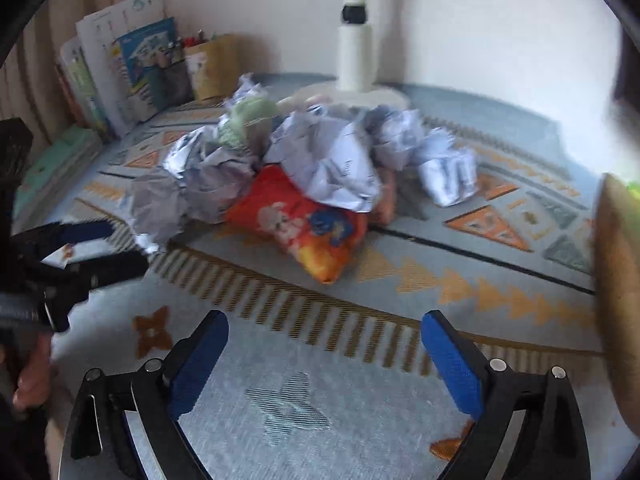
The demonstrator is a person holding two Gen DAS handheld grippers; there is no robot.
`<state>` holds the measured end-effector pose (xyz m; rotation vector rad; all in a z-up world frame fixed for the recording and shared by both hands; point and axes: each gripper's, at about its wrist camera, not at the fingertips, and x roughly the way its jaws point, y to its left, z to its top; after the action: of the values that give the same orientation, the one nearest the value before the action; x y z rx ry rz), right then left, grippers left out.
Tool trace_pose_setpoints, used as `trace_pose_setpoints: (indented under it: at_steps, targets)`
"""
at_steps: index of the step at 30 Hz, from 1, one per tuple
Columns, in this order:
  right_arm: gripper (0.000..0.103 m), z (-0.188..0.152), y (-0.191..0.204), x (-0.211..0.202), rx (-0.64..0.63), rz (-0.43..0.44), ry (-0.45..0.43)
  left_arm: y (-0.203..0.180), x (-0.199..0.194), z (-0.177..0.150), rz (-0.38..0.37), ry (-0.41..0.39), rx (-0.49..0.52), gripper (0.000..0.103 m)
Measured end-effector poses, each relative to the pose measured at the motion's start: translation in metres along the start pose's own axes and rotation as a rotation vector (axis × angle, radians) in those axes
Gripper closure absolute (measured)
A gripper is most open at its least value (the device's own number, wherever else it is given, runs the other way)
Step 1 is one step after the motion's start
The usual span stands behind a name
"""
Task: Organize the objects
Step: 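Grasp a crumpled paper ball with the left tool while the right tool grasps the red snack bag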
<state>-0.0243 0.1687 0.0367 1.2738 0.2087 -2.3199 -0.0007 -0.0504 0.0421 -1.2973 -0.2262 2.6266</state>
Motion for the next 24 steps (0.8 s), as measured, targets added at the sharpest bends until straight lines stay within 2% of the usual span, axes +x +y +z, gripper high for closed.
trace_pose_setpoints:
  at_steps: [2,4,5,6,7,9,10,11,13,14,15,16,18,19,22,24]
  targets:
    - [0.008,0.014,-0.005,0.006,0.003,0.062,0.024,-0.003,0.008,0.007,-0.067,0.006,0.046,0.001]
    - [0.008,0.028,-0.008,0.018,-0.033,0.051,0.042,-0.009,0.020,0.009,-0.090,0.026,0.079,0.001]
    - [0.008,0.031,-0.008,0.024,-0.047,0.040,0.052,-0.011,0.024,0.010,-0.081,0.023,0.089,0.012]
    - [0.008,0.034,-0.008,0.030,-0.059,0.030,0.058,-0.013,0.027,0.011,-0.074,0.033,0.093,0.032]
    - [0.008,0.038,-0.008,0.036,-0.060,0.029,0.055,-0.013,0.031,0.012,-0.073,0.050,0.088,0.038]
    - [0.008,0.041,-0.007,0.039,-0.041,0.043,0.023,-0.012,0.030,0.014,-0.075,0.035,0.068,0.043]
    - [0.013,0.041,-0.004,0.039,-0.027,0.048,0.008,-0.012,0.029,0.014,-0.078,0.031,0.063,0.046]
    - [0.020,0.038,0.002,0.036,-0.022,0.035,-0.001,-0.012,0.026,0.013,-0.081,0.024,0.062,0.047]
    - [0.058,0.030,0.014,0.029,-0.035,-0.037,0.005,-0.013,0.020,0.010,-0.080,0.009,0.055,0.047]
    - [0.060,0.025,0.017,0.023,-0.018,-0.054,0.015,-0.013,0.016,0.008,-0.080,0.002,0.047,0.047]
    - [0.062,0.016,0.016,0.010,0.055,-0.032,0.018,-0.014,0.012,0.005,-0.082,-0.009,0.040,0.047]
    - [0.062,0.010,0.013,0.001,0.124,0.008,0.026,-0.016,0.008,0.002,-0.082,-0.017,0.036,0.047]
    - [0.063,-0.011,0.003,-0.029,0.291,0.142,0.038,-0.021,0.005,-0.003,-0.065,-0.016,0.037,0.047]
    - [0.063,-0.018,0.000,-0.040,0.337,0.152,0.031,-0.023,0.004,-0.006,-0.041,-0.026,0.045,0.047]
    - [0.062,-0.044,-0.014,-0.069,0.432,0.051,-0.018,-0.027,-0.002,-0.012,0.022,-0.084,0.073,0.047]
    - [0.059,-0.055,-0.019,-0.067,0.478,-0.020,-0.009,-0.034,-0.013,-0.015,0.069,-0.171,0.114,0.047]
